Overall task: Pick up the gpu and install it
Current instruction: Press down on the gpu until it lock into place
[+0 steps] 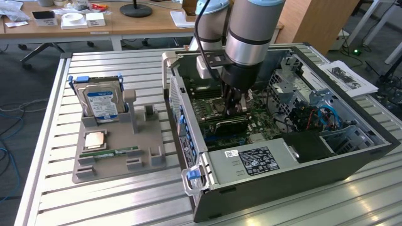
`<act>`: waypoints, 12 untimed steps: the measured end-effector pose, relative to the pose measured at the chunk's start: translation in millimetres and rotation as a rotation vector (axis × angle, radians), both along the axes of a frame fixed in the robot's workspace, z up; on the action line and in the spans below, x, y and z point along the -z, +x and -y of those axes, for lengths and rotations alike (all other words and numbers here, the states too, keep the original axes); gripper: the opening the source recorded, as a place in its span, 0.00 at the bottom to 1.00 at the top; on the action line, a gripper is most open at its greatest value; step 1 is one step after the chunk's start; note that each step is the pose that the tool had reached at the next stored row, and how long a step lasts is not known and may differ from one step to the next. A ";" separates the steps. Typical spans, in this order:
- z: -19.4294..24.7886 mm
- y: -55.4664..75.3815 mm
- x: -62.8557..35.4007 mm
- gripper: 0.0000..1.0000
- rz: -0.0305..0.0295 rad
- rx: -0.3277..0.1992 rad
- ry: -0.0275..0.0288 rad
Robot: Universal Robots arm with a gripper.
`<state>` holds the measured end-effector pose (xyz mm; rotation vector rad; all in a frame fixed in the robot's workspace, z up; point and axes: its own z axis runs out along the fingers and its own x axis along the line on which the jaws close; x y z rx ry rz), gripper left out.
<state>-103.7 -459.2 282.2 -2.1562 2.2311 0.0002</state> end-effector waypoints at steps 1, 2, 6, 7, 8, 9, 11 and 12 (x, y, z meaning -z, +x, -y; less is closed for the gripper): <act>0.0 0.0 0.7 0.11 0.0000 0.000 0.0000; 0.0 0.0 1.2 0.11 0.0000 0.000 -0.0001; -0.4 -0.3 2.9 0.11 -0.0001 0.000 -0.0002; -1.0 -0.6 3.2 0.11 -0.0001 0.000 -0.0002; -2.0 -0.8 3.5 0.11 0.0000 0.000 -0.0001; -2.8 -1.0 3.8 0.11 -0.0001 0.000 -0.0002; -4.1 -1.4 4.2 0.11 0.0000 0.000 0.0000; -4.5 -1.4 4.3 0.11 0.0000 0.000 -0.0001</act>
